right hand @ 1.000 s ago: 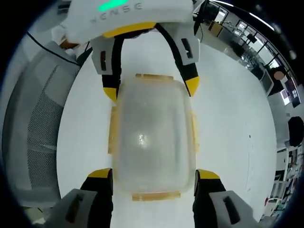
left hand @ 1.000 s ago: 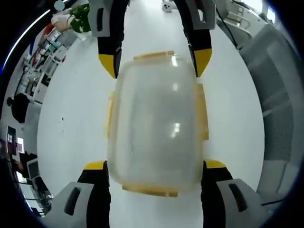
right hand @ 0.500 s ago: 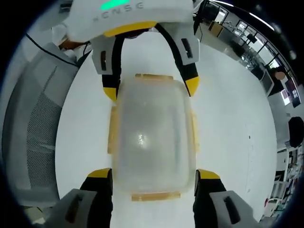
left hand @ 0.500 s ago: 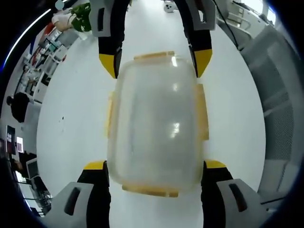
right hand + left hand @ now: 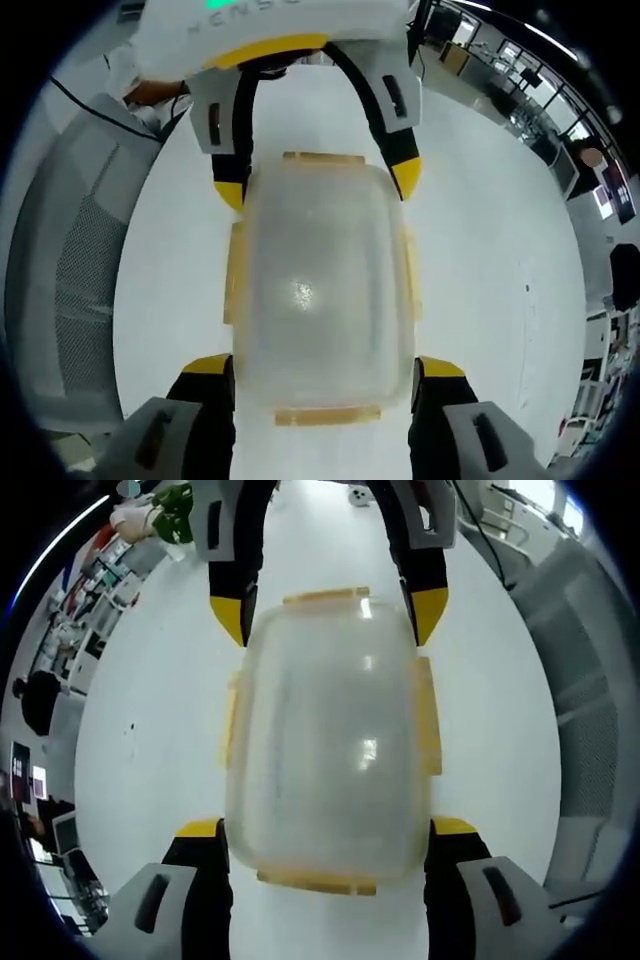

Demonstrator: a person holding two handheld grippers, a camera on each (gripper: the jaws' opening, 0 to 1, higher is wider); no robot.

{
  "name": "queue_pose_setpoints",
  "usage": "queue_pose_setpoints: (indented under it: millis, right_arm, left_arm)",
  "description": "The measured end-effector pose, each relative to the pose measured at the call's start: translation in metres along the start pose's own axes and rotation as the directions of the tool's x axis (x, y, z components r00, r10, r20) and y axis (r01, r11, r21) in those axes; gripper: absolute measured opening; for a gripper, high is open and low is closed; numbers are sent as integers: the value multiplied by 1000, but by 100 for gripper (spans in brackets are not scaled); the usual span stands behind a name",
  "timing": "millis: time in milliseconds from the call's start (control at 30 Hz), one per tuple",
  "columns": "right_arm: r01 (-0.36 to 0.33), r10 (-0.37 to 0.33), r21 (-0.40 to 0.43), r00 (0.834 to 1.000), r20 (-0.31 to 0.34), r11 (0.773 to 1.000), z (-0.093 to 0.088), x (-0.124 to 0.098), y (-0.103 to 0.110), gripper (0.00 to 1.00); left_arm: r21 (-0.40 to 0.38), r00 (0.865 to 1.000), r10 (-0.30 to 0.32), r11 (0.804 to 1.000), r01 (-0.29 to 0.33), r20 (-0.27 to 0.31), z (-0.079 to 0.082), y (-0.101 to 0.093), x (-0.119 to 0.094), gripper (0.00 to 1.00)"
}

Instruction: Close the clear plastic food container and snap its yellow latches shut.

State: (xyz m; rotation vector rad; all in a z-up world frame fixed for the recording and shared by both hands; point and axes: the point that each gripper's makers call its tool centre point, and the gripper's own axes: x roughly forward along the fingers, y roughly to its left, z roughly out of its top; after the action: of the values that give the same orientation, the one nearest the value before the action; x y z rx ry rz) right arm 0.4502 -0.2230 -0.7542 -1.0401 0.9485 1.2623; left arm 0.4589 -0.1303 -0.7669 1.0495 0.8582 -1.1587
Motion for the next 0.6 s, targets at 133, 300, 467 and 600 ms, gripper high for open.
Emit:
queue_pose_setpoints:
  millis: [133,300,467,600]
  right_arm:
    - [1,-1,-2,1000,-3,1000,0,1,-5,70]
    - [2,-2,-2,1000,-3,1000,0,1,-11,70]
    - [3,-3,1,1000,-2,1000,0,1,-16,70]
    - [4,-4,3,1000,-3,1000,0,2,-22,70]
  left_arm:
    - [-1,1000,5,1000,-5,-3,0,4,1,78]
    - [-1,1000,6,1000,-6,-6,0,10,3,78]
    - [0,1000,5,1000,-5,-2,0,16,4,78]
    - [3,1000,5,1000,-5,-5,-1,22,6,78]
